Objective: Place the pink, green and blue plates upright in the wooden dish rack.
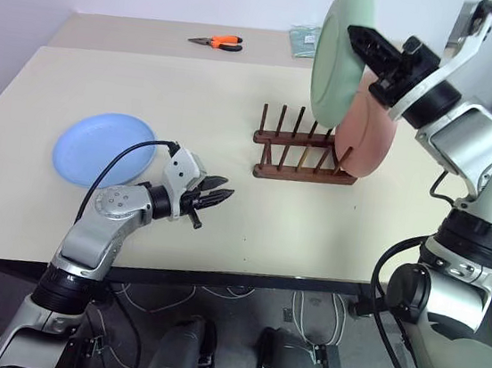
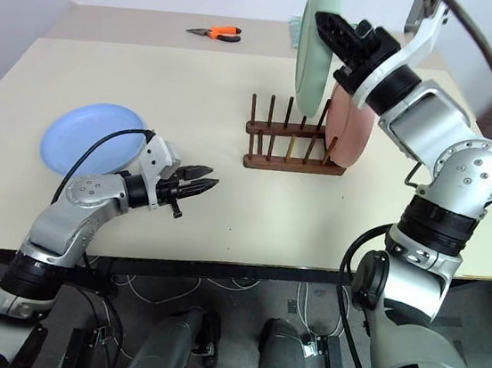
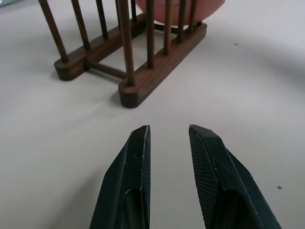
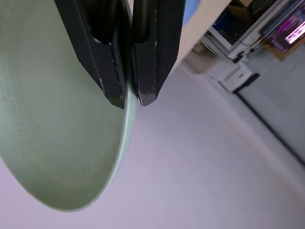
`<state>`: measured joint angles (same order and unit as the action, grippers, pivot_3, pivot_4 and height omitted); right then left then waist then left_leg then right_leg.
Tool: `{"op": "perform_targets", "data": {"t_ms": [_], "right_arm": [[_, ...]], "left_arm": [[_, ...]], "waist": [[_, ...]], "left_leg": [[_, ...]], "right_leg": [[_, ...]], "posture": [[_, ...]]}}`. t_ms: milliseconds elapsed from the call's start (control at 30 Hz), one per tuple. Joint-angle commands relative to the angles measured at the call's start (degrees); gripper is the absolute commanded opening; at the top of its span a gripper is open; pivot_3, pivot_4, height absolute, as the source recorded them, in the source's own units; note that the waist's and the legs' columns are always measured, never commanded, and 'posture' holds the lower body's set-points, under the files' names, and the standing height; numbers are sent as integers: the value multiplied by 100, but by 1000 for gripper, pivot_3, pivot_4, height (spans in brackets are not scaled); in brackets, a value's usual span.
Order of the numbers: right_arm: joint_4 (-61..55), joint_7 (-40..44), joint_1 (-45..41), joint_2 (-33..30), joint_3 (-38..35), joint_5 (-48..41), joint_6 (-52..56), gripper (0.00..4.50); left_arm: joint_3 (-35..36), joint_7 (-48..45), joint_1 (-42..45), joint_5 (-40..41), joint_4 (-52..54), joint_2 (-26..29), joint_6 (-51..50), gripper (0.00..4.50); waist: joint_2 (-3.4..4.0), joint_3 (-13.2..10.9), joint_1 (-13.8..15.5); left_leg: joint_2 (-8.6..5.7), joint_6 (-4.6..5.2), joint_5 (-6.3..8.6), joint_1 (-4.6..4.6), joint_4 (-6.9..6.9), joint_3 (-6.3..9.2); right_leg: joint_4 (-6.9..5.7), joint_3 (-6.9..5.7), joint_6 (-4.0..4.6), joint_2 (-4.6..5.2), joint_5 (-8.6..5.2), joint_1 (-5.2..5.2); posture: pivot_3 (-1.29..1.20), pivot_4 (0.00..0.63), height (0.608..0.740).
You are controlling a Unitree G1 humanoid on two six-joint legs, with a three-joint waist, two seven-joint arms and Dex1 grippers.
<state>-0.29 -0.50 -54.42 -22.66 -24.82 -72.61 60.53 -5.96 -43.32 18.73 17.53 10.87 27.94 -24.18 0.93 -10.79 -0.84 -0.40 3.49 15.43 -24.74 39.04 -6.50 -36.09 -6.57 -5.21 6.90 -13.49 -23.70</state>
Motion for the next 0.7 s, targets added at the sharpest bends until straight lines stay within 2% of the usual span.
{"op": "perform_targets", "data": {"t_ms": [33,333,433,467,567,633,700], "right_arm": [[-75,-112,29,-1,-104,-271,-10,18],[358,-23,161,-129,70,-125,97,18],[182,298,181,-366,415,378,-15,895],[-15,556,211,-511,679,709,-156,1390],[-793,1678,412,-1293,1927,2352,-1205,2870],[-939,2203,473,-1714,2457,3336,-2039,2911],[-794,2415,459,-1972,2676,4072,-2652,2911]], "left_arm": [[87,31,-39,42,250,34,-39,1278],[75,32,-19,34,263,22,-75,1278],[76,15,-16,101,260,-11,-138,1278],[100,-3,-16,173,262,-27,-200,1278],[204,-4,-12,373,296,-71,-379,2003],[375,181,29,416,282,-165,-337,2943],[751,631,158,521,190,-375,-382,3901]], "waist": [[0,0,-1],[0,0,5],[0,0,5],[0,0,6],[0,0,16],[-1,0,8],[-3,-1,11]], "left_leg": [[1,0,0,0,0,-1],[5,2,1,0,1,-6],[5,2,1,0,1,-7],[5,2,1,0,1,-7],[5,3,2,-12,2,-7],[5,3,2,-34,6,-8],[5,1,-2,-58,12,-9]], "right_leg": [[-1,0,0,-1,0,-1],[0,1,-1,-5,0,-3],[0,2,-1,-5,0,-4],[0,2,-1,-5,0,-4],[0,5,-2,-5,-1,-17],[-3,7,-3,-5,-2,-42],[-9,8,-6,-8,0,-69]], "posture": [[0,150,740],[0,150,740],[0,150,740],[0,150,740],[0,150,740],[0,150,740],[0,150,740]]}}
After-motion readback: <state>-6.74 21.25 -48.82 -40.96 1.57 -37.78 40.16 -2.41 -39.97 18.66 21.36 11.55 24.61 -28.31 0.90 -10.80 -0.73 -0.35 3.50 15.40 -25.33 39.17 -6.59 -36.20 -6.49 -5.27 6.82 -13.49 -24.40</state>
